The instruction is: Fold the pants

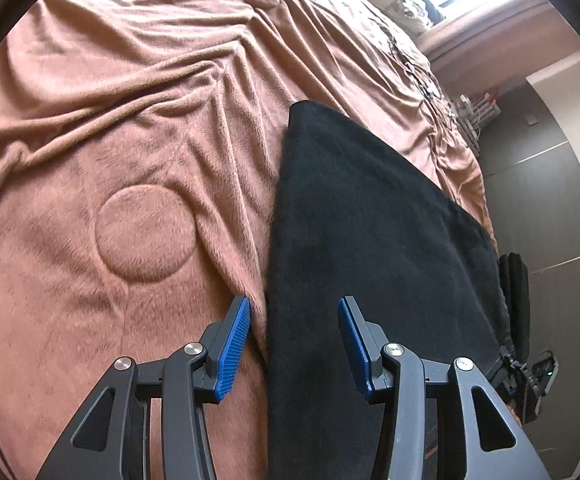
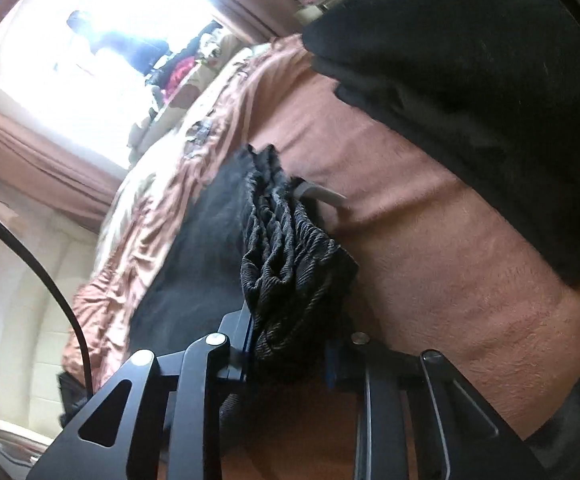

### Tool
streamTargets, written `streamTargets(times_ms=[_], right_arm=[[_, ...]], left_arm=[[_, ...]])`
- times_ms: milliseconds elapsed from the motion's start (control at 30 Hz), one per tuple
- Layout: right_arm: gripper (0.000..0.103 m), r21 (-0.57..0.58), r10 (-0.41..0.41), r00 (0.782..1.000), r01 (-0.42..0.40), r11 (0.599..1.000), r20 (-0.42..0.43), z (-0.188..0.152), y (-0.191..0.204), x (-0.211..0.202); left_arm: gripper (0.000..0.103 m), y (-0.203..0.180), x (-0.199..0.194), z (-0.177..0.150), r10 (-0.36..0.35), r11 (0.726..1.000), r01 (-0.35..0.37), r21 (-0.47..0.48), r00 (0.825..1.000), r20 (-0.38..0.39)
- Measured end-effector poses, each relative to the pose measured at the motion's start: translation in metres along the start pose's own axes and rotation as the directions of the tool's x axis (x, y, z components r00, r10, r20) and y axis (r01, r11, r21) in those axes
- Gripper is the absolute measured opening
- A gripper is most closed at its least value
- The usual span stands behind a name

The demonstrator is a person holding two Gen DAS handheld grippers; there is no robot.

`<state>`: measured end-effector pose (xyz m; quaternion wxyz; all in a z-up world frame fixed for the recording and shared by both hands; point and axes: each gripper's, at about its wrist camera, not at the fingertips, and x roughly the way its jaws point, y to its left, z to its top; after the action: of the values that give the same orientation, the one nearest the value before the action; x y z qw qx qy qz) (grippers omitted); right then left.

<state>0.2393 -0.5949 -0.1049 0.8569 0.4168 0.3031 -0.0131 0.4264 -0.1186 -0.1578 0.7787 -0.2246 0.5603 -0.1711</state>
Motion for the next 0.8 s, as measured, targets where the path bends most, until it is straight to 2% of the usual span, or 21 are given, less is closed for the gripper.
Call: streamTargets(times_ms=[67, 300, 433, 700, 733, 800], right_arm=[[0.022, 0.029, 0.021, 1.000, -0.020, 0.999, -0.008, -0.001, -0.015, 0.006], [0.023, 0.017, 0.025, 1.000, -0.025, 1.000, -0.010, -0.004, -0.021, 0.018], [0.023, 0.022, 0.033, 0.999, -0.033, 0.999, -0.015, 0.003, -0.005, 0.008], [0.024, 0.021, 0.054, 0.998, -0.053, 0.998, -0.025, 0.003, -0.007, 0.002], [0.024, 0.021, 0.058, 0.998, -0.057, 0.998, -0.030, 0.003, -0.007, 0.002], [0.024, 0.018, 0.067, 0.997, -0.066, 0.998, -0.042, 0.002, -0.009, 0.002]], left_arm=[[0.048, -0.002, 0.005, 0.003, 0.002, 1.000, -0.002, 0.003, 1.000, -0.008], [0.048, -0.009, 0.016, 0.017, 0.001, 1.000, -0.001, 0.023, 1.000, -0.015], [0.048, -0.014, 0.015, 0.026, -0.017, 0.999, 0.017, 0.048, 1.000, -0.011], [0.047, -0.014, 0.038, 0.032, -0.007, 0.999, 0.010, 0.047, 0.999, -0.054], [0.044, -0.014, 0.039, 0.031, -0.007, 0.999, 0.009, 0.045, 0.999, -0.050], [0.031, -0.012, 0.039, 0.030, -0.017, 0.999, 0.018, 0.034, 0.999, -0.052]])
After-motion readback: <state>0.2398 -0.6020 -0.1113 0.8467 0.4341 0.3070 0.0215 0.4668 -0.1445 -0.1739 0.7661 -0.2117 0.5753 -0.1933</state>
